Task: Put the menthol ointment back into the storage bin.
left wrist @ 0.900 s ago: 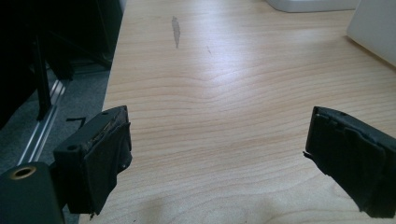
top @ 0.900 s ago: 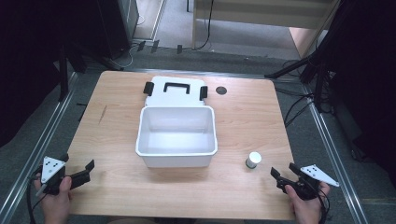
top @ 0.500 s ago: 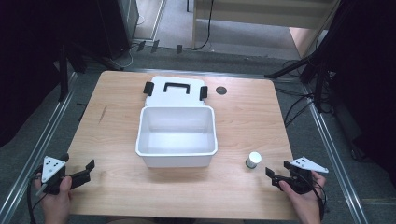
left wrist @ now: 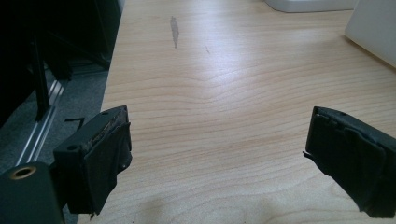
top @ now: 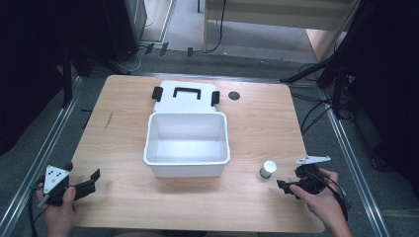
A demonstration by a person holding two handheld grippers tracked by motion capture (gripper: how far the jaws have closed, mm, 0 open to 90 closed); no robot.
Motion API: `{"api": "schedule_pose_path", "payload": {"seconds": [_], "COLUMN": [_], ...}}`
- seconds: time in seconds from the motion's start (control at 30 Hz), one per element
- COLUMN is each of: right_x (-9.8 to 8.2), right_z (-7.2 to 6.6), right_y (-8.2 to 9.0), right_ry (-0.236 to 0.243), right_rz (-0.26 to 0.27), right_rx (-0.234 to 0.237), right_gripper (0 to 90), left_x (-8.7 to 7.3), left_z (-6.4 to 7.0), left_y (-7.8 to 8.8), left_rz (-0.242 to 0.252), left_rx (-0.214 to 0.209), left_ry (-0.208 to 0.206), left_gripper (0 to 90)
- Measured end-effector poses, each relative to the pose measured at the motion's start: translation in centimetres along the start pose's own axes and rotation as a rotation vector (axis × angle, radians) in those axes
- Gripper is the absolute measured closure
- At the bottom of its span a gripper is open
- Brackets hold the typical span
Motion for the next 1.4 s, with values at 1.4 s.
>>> {"api": "schedule_pose_path", "payload": {"seconds": [1.4], "right_x": [6.2], "right_z": [-3.0], "right_y": [-1.3], "right_ry": [0.052], "right_rz": [-0.362], "right_rx": [-0.057], "right_gripper": [27.4], "left_x": [0.0], "left_z": [0.0], "left_y": [0.0], "left_rz": [-0.007], "left_rx": [-0.007], "left_ry": [-0.005], "left_gripper": [7.8]}}
Point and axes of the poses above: each handheld gripper's, and its own axes: y roughly backward along the jaws, x roughly out of its top, z roughly to its right, the point moved 6 cm from there along -y, roughly forward along the jaws, and after that the axes turned 9 degrees about -z, right-handed, at the moved point
